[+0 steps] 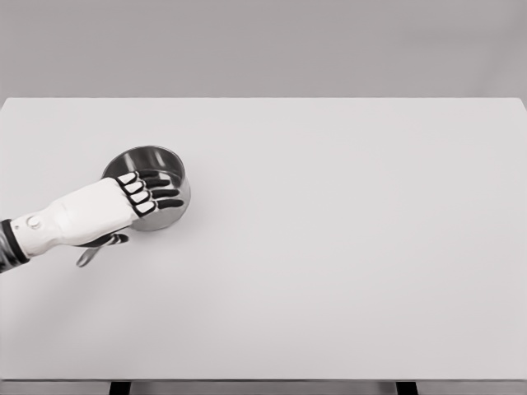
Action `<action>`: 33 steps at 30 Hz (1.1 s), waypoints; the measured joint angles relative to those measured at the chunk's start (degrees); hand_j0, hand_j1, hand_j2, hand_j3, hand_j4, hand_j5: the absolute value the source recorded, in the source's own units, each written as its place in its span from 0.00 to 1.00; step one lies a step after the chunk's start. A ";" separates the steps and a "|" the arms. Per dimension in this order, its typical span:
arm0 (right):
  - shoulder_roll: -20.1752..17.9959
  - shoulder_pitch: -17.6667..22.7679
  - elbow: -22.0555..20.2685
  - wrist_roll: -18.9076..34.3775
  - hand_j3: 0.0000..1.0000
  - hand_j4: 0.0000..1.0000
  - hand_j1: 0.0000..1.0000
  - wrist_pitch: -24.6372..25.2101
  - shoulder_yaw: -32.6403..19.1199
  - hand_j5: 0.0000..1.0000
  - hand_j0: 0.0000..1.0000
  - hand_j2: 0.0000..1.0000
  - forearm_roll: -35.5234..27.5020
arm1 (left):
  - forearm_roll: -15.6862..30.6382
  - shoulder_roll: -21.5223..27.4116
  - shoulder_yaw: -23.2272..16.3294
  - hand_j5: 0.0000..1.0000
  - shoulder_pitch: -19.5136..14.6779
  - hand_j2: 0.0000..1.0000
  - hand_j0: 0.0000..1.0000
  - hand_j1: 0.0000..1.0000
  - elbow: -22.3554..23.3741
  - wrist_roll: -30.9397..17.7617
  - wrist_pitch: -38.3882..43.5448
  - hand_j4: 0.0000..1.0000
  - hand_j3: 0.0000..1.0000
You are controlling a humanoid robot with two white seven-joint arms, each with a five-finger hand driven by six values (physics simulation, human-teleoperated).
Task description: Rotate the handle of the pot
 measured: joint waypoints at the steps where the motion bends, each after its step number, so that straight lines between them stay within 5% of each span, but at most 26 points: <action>1: 0.00 0.00 0.00 0.00 1.00 1.00 1.00 0.00 0.00 1.00 1.00 1.00 0.00 | -0.01 0.22 0.05 1.00 0.00 1.00 1.00 1.00 0.00 0.00 -0.34 1.00 1.00; 33: 0.00 0.00 0.00 0.01 1.00 1.00 1.00 0.00 0.00 1.00 1.00 1.00 0.00 | -0.05 2.79 3.43 1.00 0.53 1.00 1.00 1.00 0.01 0.04 -1.36 1.00 1.00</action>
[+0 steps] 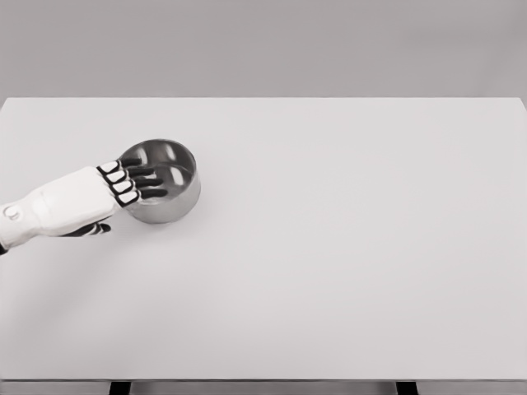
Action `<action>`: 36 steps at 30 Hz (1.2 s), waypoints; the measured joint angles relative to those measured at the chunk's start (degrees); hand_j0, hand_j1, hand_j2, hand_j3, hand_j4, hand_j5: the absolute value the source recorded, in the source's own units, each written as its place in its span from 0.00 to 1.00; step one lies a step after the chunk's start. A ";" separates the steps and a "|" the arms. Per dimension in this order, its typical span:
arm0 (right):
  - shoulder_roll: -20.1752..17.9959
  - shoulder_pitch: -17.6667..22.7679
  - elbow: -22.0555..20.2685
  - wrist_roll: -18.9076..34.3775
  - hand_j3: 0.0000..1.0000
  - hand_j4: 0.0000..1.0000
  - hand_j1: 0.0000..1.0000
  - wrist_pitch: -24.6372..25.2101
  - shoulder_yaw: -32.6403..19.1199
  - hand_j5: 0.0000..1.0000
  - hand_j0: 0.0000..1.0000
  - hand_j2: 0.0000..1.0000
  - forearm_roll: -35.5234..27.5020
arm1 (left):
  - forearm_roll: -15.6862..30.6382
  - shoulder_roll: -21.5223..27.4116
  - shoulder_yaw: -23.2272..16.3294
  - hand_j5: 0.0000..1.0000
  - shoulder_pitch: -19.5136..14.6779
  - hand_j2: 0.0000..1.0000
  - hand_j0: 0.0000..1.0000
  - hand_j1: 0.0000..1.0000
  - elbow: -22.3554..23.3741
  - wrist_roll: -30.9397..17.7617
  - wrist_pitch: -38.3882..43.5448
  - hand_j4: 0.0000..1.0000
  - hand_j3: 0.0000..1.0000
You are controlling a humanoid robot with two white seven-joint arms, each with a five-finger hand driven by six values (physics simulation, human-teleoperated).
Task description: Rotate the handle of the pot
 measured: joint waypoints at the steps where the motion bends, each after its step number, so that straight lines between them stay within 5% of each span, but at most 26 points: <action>1: 0.00 0.00 0.00 0.00 1.00 1.00 1.00 0.00 0.00 1.00 1.00 1.00 0.00 | 0.00 0.08 0.13 1.00 0.00 1.00 1.00 1.00 0.00 -0.01 -0.03 1.00 1.00; 12: 0.00 0.00 0.00 0.00 1.00 1.00 1.00 0.00 0.00 1.00 1.00 1.00 0.00 | 1.93 0.72 4.48 1.00 -0.09 1.00 1.00 1.00 -0.02 0.03 -5.01 1.00 1.00; 22: 0.00 0.00 0.00 -0.01 1.00 1.00 1.00 0.00 0.00 1.00 1.00 1.00 0.00 | 15.30 4.57 8.92 1.00 0.18 1.00 1.00 1.00 -0.02 -0.14 -5.80 1.00 1.00; 36: 0.00 0.00 0.00 0.00 1.00 1.00 1.00 0.00 0.00 1.00 1.00 1.00 0.00 | 12.09 4.20 8.53 1.00 3.60 1.00 1.00 1.00 -0.02 -0.15 -5.82 1.00 1.00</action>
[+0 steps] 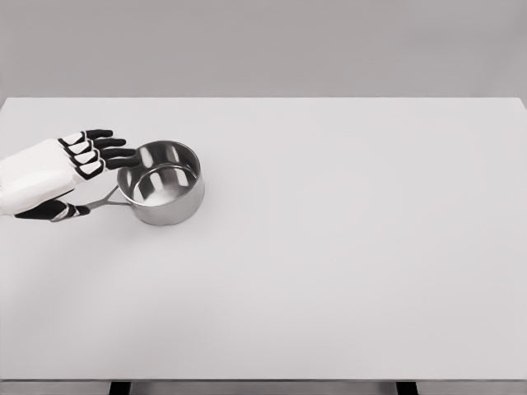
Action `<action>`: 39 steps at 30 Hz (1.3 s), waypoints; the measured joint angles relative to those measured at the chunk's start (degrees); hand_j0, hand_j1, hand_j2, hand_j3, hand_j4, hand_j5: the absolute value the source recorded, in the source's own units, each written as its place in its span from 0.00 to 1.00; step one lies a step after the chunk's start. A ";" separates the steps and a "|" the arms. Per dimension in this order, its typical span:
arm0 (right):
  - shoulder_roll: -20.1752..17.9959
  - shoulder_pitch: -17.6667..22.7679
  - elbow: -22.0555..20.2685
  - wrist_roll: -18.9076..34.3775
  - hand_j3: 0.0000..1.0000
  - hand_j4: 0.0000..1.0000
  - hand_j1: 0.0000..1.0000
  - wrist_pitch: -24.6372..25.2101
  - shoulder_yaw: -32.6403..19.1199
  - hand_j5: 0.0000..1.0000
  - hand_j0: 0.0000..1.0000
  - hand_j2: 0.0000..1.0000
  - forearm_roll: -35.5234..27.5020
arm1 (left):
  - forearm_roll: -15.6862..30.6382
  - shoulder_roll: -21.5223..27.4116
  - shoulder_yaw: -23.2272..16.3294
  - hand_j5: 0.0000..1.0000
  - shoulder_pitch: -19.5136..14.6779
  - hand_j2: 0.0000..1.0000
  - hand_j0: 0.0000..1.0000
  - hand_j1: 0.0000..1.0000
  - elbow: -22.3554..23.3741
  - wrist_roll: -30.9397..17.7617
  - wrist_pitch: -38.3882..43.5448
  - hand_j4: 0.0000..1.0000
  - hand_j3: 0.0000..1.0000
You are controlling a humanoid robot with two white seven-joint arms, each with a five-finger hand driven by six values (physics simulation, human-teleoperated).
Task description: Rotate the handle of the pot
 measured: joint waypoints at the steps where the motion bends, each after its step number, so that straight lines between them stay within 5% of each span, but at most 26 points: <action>1: 0.00 0.00 0.00 0.00 1.00 1.00 1.00 0.00 0.00 1.00 1.00 1.00 0.00 | -0.03 -0.07 0.00 1.00 0.00 1.00 1.00 1.00 0.00 0.00 0.00 1.00 1.00; 39: 0.00 0.00 0.00 -0.01 1.00 1.00 1.00 0.00 0.00 1.00 1.00 1.00 0.00 | -6.81 -3.38 0.58 1.00 1.23 1.00 1.00 1.00 2.22 0.13 0.00 1.00 1.00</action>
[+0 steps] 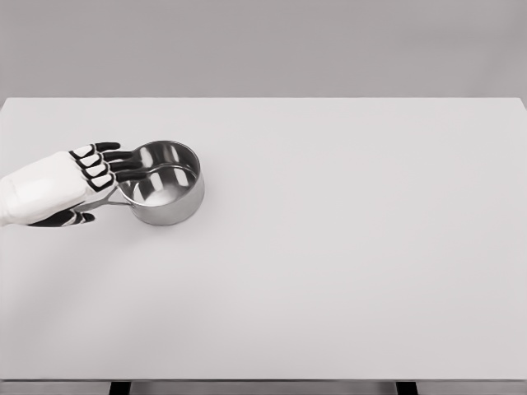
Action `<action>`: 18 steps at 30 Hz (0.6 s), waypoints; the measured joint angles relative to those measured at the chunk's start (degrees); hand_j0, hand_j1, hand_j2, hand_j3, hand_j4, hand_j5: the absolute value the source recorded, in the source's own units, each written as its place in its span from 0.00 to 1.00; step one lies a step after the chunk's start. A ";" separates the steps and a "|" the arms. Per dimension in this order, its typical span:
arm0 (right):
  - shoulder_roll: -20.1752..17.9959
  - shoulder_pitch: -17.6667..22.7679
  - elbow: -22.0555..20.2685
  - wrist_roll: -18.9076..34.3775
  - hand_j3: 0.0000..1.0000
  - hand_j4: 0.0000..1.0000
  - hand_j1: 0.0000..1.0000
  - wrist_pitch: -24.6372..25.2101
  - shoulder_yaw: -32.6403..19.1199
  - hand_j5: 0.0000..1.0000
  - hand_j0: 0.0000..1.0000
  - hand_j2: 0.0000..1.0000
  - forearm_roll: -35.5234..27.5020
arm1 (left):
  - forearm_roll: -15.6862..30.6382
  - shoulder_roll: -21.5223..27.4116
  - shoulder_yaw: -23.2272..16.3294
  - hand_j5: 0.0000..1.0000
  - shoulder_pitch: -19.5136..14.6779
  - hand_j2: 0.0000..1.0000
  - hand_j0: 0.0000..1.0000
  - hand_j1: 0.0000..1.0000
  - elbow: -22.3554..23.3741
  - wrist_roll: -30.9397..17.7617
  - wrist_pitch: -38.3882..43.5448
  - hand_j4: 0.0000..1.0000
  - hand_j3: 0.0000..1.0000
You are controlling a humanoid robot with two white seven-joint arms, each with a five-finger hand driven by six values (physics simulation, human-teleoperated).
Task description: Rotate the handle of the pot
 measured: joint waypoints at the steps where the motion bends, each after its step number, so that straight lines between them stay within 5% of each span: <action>1: 0.00 0.00 0.00 0.00 1.00 1.00 1.00 0.00 0.00 1.00 1.00 1.00 0.00 | -0.02 -0.05 -0.01 1.00 0.00 1.00 1.00 1.00 0.30 0.00 0.00 1.00 1.00; 18: 0.00 0.00 0.00 0.00 1.00 1.00 1.00 0.00 0.00 1.00 1.00 1.00 0.00 | -0.02 -2.23 -0.28 1.00 0.35 1.00 1.00 1.00 4.24 -0.01 0.00 1.00 1.00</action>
